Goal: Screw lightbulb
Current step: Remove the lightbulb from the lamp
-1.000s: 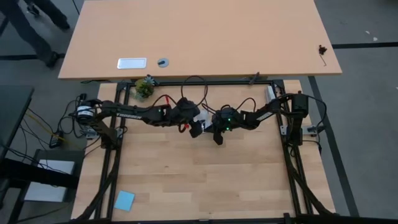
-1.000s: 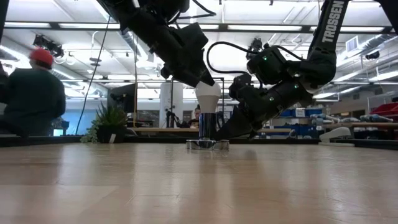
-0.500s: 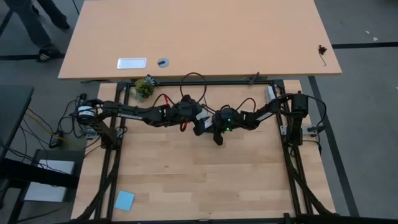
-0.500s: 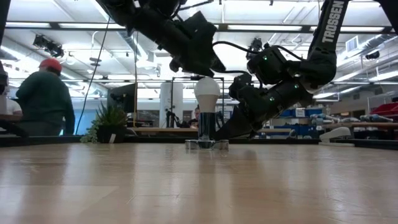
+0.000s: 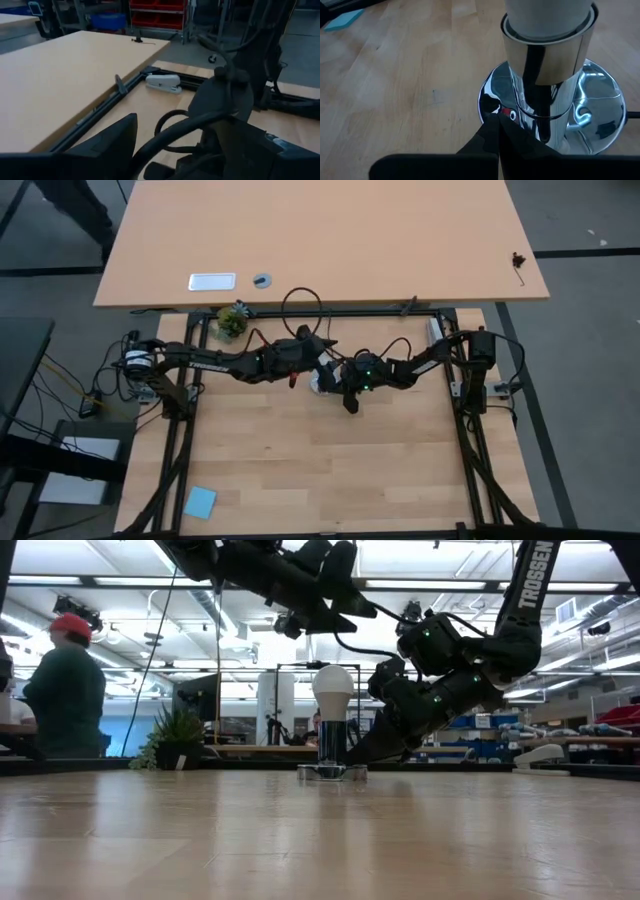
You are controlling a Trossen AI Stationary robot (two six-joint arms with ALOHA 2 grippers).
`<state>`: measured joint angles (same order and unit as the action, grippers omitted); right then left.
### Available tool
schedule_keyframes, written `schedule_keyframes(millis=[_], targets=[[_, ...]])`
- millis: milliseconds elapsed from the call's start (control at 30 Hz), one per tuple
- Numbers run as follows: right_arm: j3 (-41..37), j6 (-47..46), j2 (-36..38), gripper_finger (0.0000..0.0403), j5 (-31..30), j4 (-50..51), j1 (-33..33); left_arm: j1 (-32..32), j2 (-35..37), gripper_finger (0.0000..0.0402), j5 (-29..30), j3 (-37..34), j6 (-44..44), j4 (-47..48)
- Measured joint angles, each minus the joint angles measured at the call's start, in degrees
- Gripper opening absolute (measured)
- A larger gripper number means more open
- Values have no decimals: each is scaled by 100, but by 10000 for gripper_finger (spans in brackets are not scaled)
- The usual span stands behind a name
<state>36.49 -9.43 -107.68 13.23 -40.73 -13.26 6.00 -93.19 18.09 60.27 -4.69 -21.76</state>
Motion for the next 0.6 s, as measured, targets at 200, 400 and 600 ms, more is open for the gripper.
schedule_keyframes(millis=[200,400,600], targets=[[2,-4,0,7,30,0,2,0,0,273,-2,-2,-1,-205],[2,44,0,7,37,5,17,0,2,273,-4,-2,-17,-112],[2,40,0,7,38,7,17,-7,2,273,-5,-2,-22,-115]])
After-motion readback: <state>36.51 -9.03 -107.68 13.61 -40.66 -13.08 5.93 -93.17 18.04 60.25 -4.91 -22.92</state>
